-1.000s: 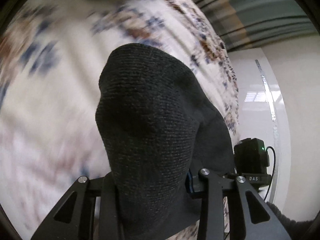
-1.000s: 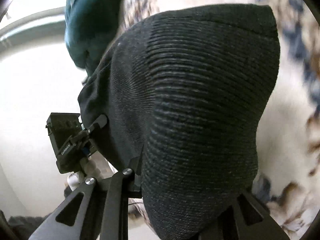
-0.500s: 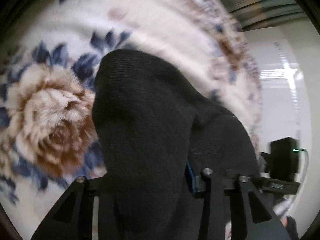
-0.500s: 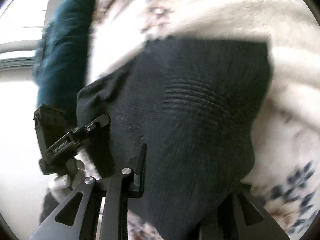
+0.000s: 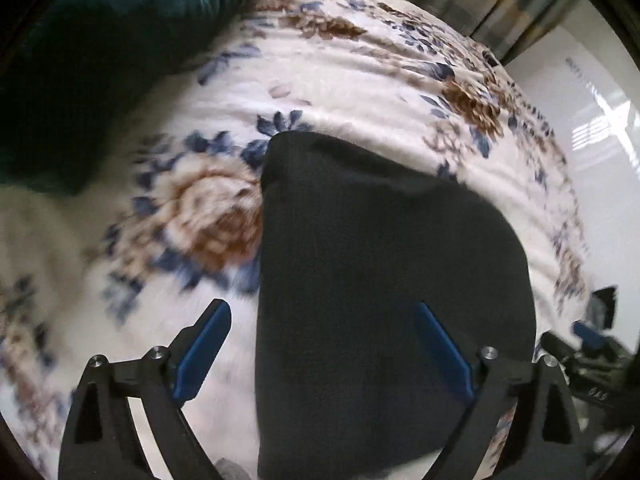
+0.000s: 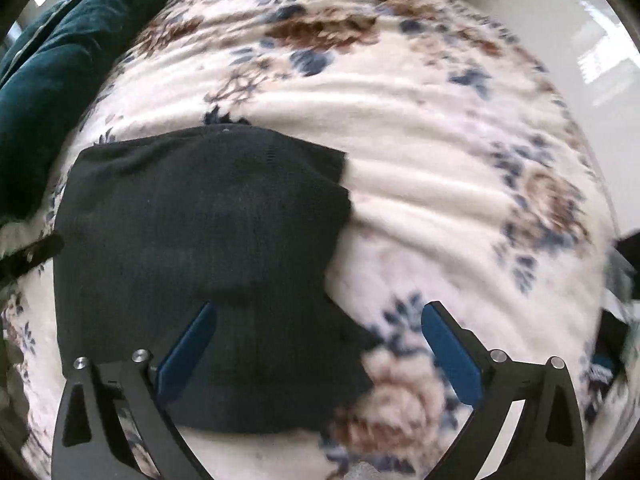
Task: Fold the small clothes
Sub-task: 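Release the folded sweater and lift both grippers away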
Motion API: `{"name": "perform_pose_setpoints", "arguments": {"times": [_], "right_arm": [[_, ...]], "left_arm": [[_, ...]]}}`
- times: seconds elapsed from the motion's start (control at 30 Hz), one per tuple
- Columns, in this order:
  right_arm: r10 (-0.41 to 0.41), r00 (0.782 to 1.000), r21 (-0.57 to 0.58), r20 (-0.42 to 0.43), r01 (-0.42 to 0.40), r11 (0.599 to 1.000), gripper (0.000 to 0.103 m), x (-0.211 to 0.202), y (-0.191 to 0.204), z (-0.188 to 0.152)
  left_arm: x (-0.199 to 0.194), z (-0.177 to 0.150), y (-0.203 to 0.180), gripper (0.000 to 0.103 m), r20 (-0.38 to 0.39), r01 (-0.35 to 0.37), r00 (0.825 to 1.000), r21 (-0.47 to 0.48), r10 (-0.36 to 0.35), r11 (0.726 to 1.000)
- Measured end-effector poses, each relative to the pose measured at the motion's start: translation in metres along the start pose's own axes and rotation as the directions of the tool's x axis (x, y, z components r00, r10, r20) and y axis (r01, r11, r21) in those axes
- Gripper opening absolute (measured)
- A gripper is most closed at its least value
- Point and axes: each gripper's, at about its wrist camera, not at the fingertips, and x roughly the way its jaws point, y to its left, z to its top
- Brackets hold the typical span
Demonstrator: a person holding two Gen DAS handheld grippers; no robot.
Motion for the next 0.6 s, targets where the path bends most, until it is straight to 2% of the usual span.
{"name": "perform_pose_setpoints", "arguments": {"times": [0.03, 0.07, 0.17, 0.27, 0.4, 0.6], "right_arm": [[-0.024, 1.000, 0.000, 0.019, 0.024, 1.000, 0.103, -0.012, 0.001, -0.008], [-0.043, 0.999, -0.003, 0.031, 0.043, 0.999, 0.103, -0.031, 0.027, -0.015], [-0.083, 0.994, -0.021, 0.077, 0.085, 0.996, 0.103, -0.068, 0.039, -0.030], [-0.103, 0.988, -0.046, 0.116, 0.109, 0.993, 0.103, -0.109, 0.049, -0.040], [-0.104, 0.981, -0.037, 0.165, 0.112, 0.993, 0.103, -0.173, 0.045, -0.055], [-0.122, 0.959, 0.009, 0.257, 0.124, 0.992, 0.103, -0.297, 0.034, -0.087]], "left_arm": [[-0.012, -0.008, -0.007, 0.102, 0.006, -0.032, 0.999, 0.011, 0.032, 0.999], [-0.021, -0.014, -0.012, 0.103, 0.014, -0.053, 0.999, 0.016, 0.053, 0.998], [-0.045, -0.024, -0.031, 0.103, 0.026, -0.119, 0.993, 0.030, 0.119, 0.992], [-0.073, -0.032, -0.050, 0.103, 0.041, -0.115, 0.993, 0.042, 0.113, 0.992], [-0.136, -0.045, -0.076, 0.103, 0.097, -0.112, 0.990, 0.069, 0.105, 0.991], [-0.242, -0.067, -0.107, 0.103, 0.206, -0.144, 0.971, 0.088, 0.124, 0.986]]}}
